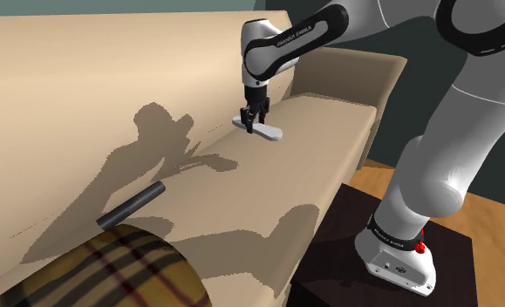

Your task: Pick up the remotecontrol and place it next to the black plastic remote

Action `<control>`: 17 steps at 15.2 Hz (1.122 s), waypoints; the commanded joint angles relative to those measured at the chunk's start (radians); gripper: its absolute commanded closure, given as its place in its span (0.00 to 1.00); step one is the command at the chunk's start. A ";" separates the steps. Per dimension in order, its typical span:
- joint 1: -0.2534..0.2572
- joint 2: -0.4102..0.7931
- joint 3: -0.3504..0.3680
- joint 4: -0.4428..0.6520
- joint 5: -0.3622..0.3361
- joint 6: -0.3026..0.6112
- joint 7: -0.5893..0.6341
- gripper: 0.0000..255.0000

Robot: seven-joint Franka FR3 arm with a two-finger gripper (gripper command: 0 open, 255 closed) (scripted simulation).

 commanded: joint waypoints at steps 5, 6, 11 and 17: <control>0.069 0.011 0.078 0.022 0.010 -0.017 0.143 1.00; 0.080 0.017 0.091 0.030 0.011 -0.020 0.167 1.00; 0.137 0.062 0.153 0.089 0.016 -0.038 0.283 1.00; 0.207 0.144 0.219 0.198 0.012 -0.069 0.419 1.00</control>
